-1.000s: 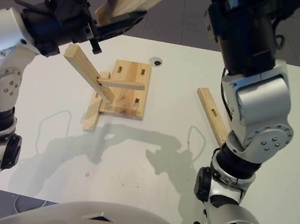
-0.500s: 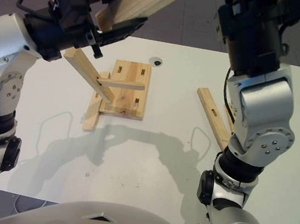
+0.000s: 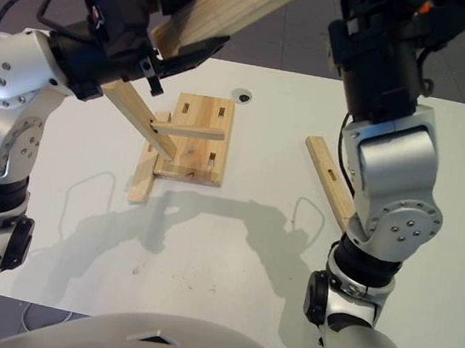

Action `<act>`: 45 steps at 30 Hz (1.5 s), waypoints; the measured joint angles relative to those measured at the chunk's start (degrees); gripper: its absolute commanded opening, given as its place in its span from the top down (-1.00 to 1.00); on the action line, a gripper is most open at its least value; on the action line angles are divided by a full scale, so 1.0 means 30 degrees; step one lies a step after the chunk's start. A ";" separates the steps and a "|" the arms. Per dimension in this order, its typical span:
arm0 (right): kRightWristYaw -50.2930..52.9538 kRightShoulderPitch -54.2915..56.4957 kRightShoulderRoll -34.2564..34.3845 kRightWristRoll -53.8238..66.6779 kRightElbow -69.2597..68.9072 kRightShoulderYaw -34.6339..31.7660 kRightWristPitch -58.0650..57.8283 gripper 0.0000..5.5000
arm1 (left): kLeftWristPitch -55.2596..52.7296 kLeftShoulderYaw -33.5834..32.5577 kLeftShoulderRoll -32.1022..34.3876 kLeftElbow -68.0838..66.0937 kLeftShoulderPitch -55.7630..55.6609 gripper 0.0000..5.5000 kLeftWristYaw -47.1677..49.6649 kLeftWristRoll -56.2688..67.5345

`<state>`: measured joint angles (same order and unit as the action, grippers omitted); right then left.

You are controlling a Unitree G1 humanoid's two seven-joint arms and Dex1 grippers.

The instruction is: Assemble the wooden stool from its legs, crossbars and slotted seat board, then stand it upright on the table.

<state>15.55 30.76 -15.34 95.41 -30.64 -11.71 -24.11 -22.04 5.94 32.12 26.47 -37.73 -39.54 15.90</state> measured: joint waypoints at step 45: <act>0.0014 -0.2362 -0.1517 -0.3417 0.2118 -0.1301 -0.0822 0.63 | 0.1505 -0.0031 0.5734 -1.3025 -0.0170 -0.32 -1.4142 0.2053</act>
<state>15.60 23.67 -19.89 85.16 -24.28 -15.62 -26.58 -17.53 5.84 49.32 -12.60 -38.24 -81.96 22.06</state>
